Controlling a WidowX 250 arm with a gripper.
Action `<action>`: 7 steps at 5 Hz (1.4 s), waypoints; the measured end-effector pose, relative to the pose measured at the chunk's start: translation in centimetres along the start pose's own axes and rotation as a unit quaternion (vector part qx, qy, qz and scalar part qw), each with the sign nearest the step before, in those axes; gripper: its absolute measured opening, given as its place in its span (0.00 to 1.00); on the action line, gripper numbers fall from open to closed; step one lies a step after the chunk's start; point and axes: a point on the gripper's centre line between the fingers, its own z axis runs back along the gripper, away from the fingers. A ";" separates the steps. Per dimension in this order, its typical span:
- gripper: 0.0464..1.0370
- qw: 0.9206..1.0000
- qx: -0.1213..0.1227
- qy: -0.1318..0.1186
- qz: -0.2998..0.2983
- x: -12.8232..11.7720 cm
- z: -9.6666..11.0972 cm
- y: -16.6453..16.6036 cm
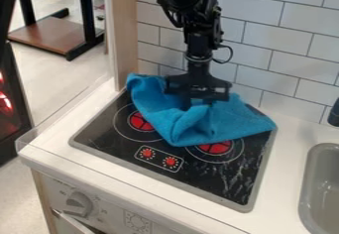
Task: Fold the cloth from bottom left to top right
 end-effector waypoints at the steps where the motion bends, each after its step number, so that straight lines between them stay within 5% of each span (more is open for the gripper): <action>1: 0.85 1.000 -0.003 0.003 0.000 -0.1 0.3 0.1; 2: 0.98 1.000 -0.003 0.001 0.001 -0.1 1.2 0.2; 4: 0.96 1.000 -0.021 -0.002 -0.016 -0.3 3.8 -0.2; 7: 0.96 0.998 -0.056 -0.033 -0.026 -0.9 10.3 0.0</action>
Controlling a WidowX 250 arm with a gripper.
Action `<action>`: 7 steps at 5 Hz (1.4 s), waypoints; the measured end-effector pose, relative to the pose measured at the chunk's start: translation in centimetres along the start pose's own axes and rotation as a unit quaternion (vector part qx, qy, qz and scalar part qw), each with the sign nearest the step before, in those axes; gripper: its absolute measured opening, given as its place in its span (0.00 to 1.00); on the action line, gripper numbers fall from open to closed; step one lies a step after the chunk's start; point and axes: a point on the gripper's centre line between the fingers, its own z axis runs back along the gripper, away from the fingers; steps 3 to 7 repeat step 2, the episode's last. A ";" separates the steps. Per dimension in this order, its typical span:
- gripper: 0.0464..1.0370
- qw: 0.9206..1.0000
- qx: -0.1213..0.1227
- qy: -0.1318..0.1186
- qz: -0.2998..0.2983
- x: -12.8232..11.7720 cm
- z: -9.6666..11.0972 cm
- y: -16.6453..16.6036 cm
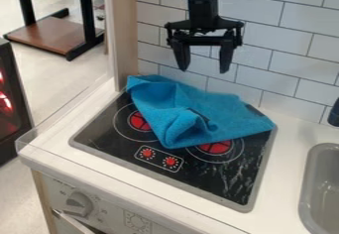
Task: Fold the cloth from bottom left to top right
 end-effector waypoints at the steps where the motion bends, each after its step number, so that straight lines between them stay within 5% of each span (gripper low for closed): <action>1: 0.96 1.000 -0.003 0.005 0.004 -0.1 0.4 0.6; 7: 0.96 1.000 -0.003 0.005 0.007 -0.1 0.5 0.9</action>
